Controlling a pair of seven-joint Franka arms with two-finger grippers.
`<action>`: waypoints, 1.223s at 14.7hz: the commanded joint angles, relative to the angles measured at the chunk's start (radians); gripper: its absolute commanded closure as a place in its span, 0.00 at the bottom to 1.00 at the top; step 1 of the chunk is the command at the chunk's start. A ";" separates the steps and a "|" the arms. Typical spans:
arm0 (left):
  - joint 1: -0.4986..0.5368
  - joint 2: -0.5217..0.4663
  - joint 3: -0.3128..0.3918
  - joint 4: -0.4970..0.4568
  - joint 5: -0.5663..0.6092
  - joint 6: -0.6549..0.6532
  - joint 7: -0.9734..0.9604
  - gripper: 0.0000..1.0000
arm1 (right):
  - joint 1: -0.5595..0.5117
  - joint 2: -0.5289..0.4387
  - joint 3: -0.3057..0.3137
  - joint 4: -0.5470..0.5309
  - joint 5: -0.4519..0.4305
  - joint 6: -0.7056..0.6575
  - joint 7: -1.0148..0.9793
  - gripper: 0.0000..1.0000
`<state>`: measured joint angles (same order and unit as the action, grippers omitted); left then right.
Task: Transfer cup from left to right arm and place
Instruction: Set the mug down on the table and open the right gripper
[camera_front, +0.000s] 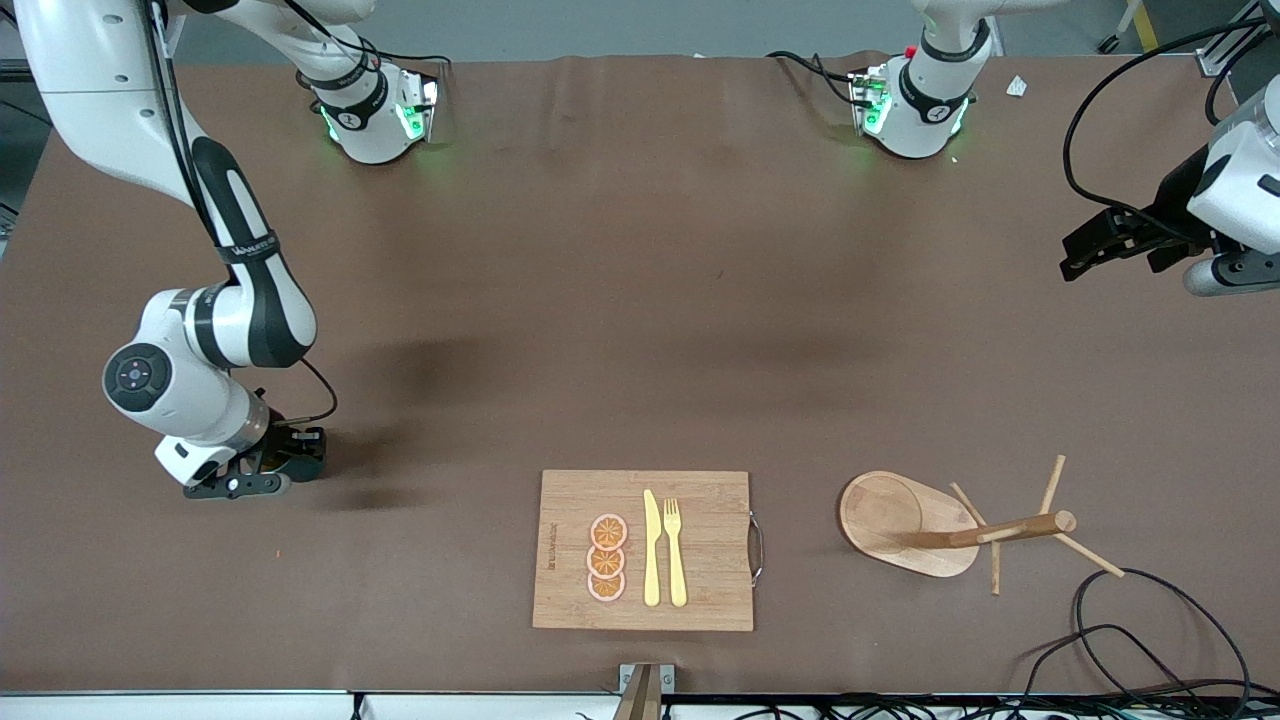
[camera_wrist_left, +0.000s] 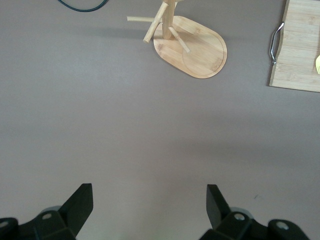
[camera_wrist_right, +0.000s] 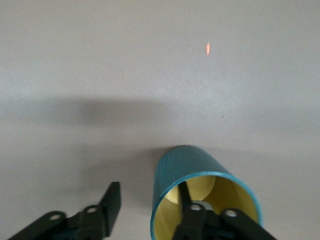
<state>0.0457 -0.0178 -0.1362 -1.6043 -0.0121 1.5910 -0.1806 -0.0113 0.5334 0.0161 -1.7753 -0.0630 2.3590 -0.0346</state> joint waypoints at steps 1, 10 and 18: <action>0.014 -0.007 -0.002 0.009 -0.019 -0.014 -0.003 0.00 | -0.022 -0.038 0.018 0.069 -0.005 -0.095 -0.013 0.00; 0.008 -0.083 -0.040 -0.101 -0.020 0.020 -0.003 0.00 | -0.022 -0.231 0.011 0.296 -0.003 -0.472 0.001 0.00; 0.008 -0.134 -0.066 -0.152 -0.022 0.041 0.159 0.00 | 0.005 -0.420 0.008 0.304 0.075 -0.699 0.079 0.00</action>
<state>0.0486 -0.1278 -0.2032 -1.7342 -0.0128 1.6180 -0.0591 -0.0017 0.1659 0.0240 -1.4481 -0.0020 1.6851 0.0286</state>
